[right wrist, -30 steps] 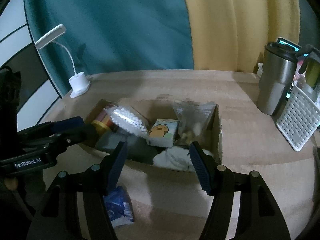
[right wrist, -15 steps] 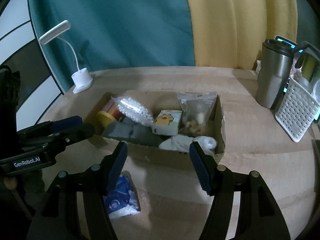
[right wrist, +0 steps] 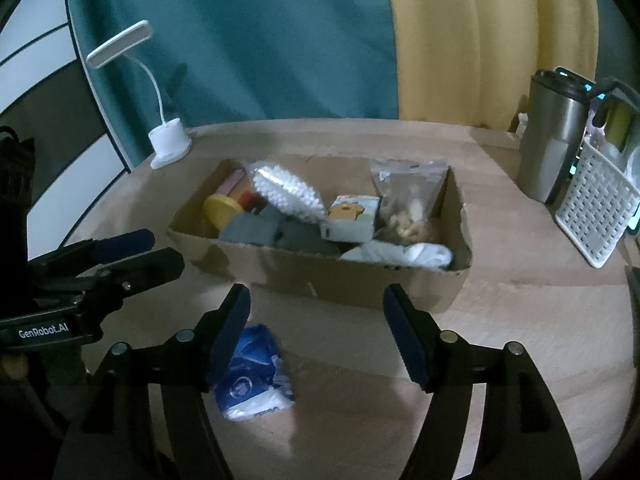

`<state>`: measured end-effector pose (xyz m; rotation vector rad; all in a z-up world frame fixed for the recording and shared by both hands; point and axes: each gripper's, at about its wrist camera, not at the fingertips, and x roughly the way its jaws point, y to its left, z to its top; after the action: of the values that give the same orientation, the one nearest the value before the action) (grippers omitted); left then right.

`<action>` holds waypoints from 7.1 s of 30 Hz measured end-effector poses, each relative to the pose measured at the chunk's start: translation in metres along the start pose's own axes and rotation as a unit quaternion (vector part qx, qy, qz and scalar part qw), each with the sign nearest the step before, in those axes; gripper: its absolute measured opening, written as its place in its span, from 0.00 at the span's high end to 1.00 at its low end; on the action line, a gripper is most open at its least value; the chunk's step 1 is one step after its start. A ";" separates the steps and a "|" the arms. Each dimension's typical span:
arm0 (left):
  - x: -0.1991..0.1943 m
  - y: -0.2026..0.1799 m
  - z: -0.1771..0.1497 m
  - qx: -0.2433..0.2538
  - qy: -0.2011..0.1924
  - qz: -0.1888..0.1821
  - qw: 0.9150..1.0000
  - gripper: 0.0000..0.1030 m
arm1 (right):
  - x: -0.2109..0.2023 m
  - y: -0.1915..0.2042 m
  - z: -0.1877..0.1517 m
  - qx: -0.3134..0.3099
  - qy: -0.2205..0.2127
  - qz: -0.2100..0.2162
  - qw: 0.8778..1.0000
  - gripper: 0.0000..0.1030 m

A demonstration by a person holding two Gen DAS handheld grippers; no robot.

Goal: Organize objects
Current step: 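Withdraw both tools up from the box, then move the right tool down to the blue packet on the table, then close the right tool on the blue packet, then lift and carry the blue packet with the right tool over the box, then lower the blue packet into the box and open the right tool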

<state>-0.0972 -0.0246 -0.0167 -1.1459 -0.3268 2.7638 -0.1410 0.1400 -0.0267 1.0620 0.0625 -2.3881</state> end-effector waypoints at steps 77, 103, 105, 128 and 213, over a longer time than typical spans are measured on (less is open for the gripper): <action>0.000 0.042 -0.023 -0.029 0.010 0.006 1.000 0.29 | 0.018 0.058 -0.018 -0.062 0.035 0.021 0.997 0.46; 0.007 0.027 0.007 -0.009 0.003 0.004 1.000 0.29 | 0.006 0.029 0.013 -0.030 0.003 0.003 1.000 0.46; 0.008 0.024 0.009 -0.007 0.003 0.005 1.000 0.29 | 0.005 0.024 0.015 -0.027 0.001 0.002 1.000 0.46; 0.022 0.010 0.030 0.003 0.004 0.009 1.000 0.29 | 0.014 -0.003 0.035 -0.010 -0.005 0.005 1.000 0.46; 0.041 0.008 0.046 0.010 0.010 0.012 1.000 0.28 | 0.058 -0.026 0.048 0.003 0.029 -0.018 0.999 0.35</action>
<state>-0.1589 -0.0311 -0.0147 -1.1800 -0.2858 2.7674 -0.2181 0.1256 -0.0385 1.1417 0.0966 -2.3904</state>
